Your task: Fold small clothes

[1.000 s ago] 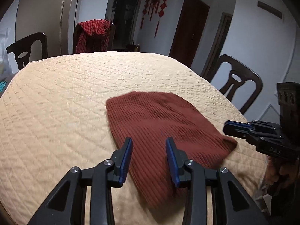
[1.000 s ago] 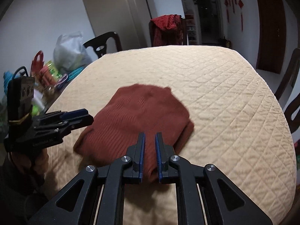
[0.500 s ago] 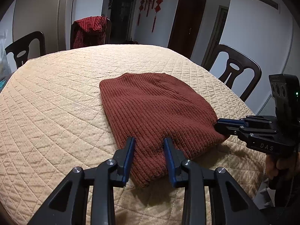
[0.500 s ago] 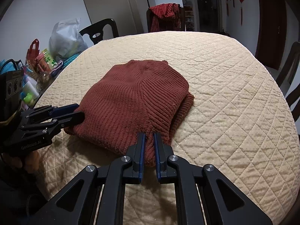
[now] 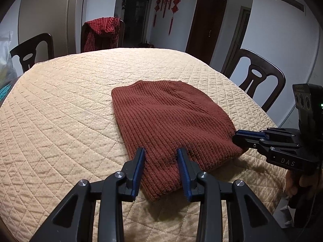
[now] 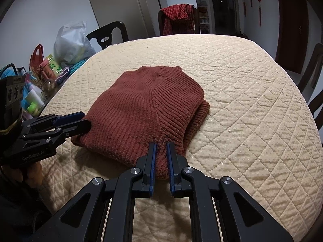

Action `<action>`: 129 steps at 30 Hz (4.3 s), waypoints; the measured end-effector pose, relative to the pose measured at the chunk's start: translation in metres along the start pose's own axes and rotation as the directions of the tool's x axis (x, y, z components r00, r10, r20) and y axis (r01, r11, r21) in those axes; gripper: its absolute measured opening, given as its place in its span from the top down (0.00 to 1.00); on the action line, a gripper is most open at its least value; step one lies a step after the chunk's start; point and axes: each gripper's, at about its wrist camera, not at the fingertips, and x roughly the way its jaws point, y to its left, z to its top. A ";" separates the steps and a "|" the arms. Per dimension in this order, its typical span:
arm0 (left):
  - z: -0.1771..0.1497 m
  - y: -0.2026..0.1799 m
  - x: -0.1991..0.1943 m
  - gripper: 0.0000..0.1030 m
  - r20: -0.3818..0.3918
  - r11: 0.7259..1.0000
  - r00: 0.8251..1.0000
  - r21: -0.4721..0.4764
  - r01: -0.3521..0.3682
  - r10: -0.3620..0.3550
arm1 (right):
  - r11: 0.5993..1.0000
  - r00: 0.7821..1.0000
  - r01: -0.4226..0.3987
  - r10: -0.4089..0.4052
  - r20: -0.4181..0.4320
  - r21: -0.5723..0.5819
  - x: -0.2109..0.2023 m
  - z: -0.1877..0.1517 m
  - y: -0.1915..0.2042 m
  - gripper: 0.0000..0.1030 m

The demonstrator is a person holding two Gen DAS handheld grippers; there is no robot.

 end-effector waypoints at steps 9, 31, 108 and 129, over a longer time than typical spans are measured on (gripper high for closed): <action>0.011 0.004 -0.009 0.64 0.039 1.000 0.999 -0.008 -0.017 0.018 | 1.000 0.998 -0.004 0.002 0.055 0.031 -0.013 0.010 -0.004 0.86; 0.018 0.032 0.025 0.58 -0.001 0.992 1.000 -0.125 0.031 -0.032 | 0.963 0.994 -0.109 0.107 0.021 0.248 0.024 0.019 -0.048 0.59; 0.046 0.011 0.051 0.57 -0.023 0.999 1.000 -0.036 -0.004 0.003 | 0.993 0.999 0.010 -0.017 0.052 0.121 0.035 0.046 -0.035 0.95; 0.005 0.007 0.006 0.69 -0.002 0.998 0.998 -0.032 0.059 -0.059 | 0.998 0.998 -0.055 0.055 0.013 0.036 0.007 0.002 -0.016 0.98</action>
